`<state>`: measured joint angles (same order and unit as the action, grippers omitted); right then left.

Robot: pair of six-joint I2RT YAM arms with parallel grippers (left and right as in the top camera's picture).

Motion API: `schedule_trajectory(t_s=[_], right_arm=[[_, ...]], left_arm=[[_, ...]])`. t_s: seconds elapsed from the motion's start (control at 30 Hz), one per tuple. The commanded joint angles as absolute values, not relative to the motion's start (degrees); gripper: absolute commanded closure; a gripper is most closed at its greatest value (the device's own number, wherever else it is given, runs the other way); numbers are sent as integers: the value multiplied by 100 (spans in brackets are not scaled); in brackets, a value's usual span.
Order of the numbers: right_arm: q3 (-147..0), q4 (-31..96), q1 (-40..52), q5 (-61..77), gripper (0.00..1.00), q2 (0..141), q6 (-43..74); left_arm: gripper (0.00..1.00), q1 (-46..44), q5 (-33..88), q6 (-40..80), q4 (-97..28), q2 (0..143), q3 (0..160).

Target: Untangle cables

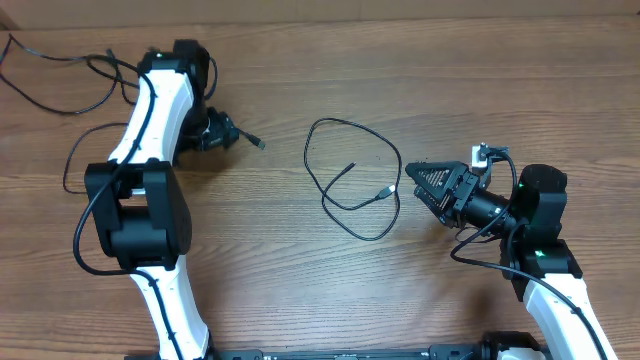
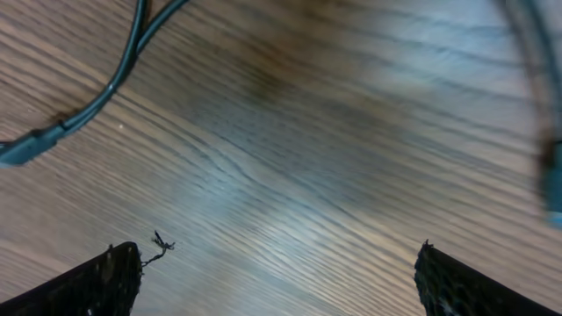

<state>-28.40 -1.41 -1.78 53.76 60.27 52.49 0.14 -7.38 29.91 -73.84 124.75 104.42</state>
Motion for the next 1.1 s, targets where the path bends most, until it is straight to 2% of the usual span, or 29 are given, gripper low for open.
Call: schedule_trajectory(t_s=[0.0,0.2,0.47,0.83,1.07], right_arm=[[-2888,-154,-185,5363,0,5986,5199],[-2888,-154,-185,5363,0,5988,5199],[-2888,-154,-185,5363,0,5986,5199],[-2888,-154,-185,5360,0,5986,5199],[-2888,-154,-185,5360,0,5986,5196]], left_arm=[[1,187,-1017,2539,-7260,12536,10053],[1,585,-1092,2309,-6858,12536,9419],[0,1184,-1109,2117,-5721,12536,8534],[1,1900,-1264,2128,-5240,12536,8427],[0,2593,-1240,2716,-4871,12536,8427]])
